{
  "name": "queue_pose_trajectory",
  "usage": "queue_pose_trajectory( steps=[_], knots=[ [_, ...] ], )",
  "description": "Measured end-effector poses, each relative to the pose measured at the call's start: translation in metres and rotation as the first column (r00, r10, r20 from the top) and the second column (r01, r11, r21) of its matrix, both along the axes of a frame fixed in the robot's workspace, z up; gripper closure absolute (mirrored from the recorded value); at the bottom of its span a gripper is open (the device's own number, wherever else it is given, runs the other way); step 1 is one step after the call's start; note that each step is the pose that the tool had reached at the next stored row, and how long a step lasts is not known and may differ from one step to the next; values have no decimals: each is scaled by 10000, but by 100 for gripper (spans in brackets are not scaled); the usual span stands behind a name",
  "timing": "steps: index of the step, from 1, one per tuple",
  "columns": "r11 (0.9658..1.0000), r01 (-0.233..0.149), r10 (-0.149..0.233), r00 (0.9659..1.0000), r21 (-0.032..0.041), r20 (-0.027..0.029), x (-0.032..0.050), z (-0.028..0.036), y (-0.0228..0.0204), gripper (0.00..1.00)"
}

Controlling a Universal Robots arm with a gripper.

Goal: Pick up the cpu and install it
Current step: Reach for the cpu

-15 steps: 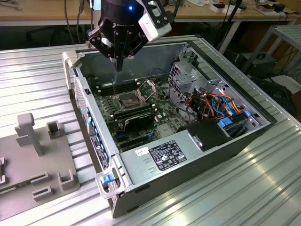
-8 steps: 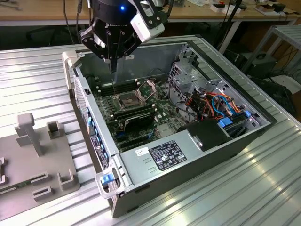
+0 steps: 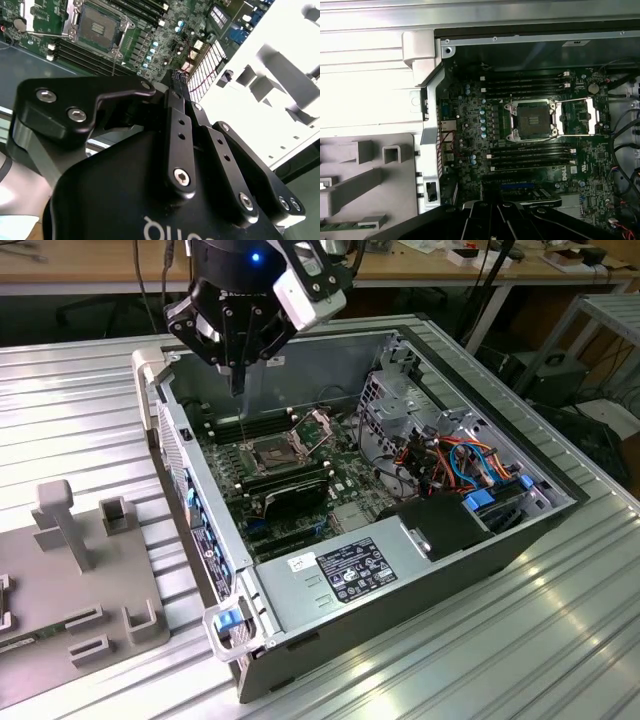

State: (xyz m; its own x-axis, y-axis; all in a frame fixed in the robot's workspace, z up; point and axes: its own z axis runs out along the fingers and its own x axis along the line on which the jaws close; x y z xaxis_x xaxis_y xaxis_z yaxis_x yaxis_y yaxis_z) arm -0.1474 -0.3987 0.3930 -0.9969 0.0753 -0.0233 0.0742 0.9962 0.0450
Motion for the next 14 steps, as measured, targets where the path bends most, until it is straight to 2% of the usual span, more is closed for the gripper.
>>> queue_pose_trajectory(
  steps=[14],
  knots=[
    [10000,0,0,10000,1,1,-294,-1,0,89]
  ],
)
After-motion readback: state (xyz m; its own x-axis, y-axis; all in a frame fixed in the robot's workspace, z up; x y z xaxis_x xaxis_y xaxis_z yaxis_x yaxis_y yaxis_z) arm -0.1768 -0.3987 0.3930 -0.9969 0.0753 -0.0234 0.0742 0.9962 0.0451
